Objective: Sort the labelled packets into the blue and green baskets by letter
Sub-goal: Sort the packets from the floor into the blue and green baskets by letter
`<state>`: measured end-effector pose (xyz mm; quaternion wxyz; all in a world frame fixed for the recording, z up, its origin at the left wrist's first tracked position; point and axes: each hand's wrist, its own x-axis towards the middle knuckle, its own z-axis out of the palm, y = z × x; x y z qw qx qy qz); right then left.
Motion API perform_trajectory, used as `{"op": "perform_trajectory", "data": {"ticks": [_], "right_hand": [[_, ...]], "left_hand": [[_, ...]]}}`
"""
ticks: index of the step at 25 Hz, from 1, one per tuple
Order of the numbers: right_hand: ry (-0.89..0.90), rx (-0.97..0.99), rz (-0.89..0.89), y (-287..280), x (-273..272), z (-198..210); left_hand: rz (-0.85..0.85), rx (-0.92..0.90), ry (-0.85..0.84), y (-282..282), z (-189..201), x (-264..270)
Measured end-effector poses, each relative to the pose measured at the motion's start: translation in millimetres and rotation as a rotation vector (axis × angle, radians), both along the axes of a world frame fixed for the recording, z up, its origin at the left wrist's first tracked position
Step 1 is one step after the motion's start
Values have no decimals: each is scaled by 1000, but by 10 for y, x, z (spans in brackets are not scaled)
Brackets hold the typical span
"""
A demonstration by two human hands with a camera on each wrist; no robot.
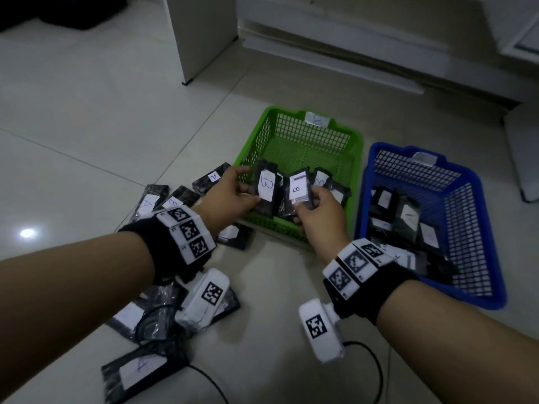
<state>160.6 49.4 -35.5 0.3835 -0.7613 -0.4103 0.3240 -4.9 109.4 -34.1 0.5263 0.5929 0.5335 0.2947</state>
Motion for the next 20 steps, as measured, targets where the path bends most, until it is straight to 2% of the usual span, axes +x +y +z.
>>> {"op": "perform_trajectory", "data": {"ticks": [1,4,6,9,11,13,17,18,20], "right_hand": [[-2,-4,12,29,33,-19],[-37,-42,42,129,109,-70],[-122,-70,65,159,112,-67],[-262,-44,88,2,-33,-32],[-355,72,125,-172,-231,-14],[-314,135,253,-289,-450,-59],[-222,-8,523,-325,-849,-331],[-221,-70,581,-321,-914,-386],[-270,-204,761,-333,-1036,-488]], "left_hand": [[-43,41,88,29,-32,56],[-215,225,523,164,-110,148],[-330,269,673,227,-121,126],[-371,323,640,221,-109,-72],[-285,385,568,164,-116,-332],[-179,394,539,64,-145,-648],[-111,237,634,-194,-285,-1216],[-144,182,651,-226,-316,-1320],[-320,112,694,-303,-377,-1541]]}}
